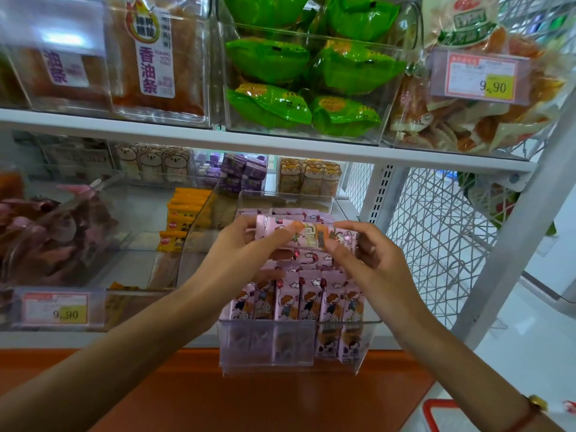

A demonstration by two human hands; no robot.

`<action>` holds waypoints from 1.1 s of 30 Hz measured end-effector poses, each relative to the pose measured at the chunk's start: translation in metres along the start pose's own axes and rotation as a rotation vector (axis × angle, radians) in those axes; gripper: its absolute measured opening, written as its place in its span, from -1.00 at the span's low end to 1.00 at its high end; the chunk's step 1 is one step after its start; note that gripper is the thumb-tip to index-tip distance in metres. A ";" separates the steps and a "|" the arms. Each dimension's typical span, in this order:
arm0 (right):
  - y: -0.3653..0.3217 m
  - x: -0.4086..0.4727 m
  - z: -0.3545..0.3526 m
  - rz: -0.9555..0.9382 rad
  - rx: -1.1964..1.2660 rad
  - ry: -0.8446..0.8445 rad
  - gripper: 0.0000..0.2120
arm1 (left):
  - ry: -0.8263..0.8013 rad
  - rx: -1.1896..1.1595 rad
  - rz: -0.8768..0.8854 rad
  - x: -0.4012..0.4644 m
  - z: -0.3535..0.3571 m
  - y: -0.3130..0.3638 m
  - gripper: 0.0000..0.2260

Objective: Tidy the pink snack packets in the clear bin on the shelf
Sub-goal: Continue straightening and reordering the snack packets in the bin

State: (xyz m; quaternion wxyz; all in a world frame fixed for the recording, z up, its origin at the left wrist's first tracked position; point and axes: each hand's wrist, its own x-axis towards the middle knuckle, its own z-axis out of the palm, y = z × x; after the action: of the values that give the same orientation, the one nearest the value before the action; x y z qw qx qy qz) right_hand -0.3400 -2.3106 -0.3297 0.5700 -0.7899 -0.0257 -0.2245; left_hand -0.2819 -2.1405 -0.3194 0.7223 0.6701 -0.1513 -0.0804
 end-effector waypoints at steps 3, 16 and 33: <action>0.002 0.001 -0.004 -0.017 -0.041 -0.003 -0.57 | -0.013 0.002 0.055 0.000 -0.004 -0.003 -0.66; 0.040 0.008 -0.027 0.011 -0.500 -0.004 -0.54 | 0.213 0.285 0.108 0.089 0.010 -0.012 -0.54; 0.049 0.012 -0.033 0.094 -0.341 -0.052 -0.61 | -0.196 0.982 0.379 0.170 0.031 -0.015 -0.53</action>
State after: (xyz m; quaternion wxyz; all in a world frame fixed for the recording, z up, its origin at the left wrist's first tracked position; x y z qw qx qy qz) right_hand -0.3253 -2.3607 -0.3602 0.4369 -0.8810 0.0348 -0.1783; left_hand -0.1309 -2.2255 -0.3136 0.3082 0.8794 -0.3562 0.0697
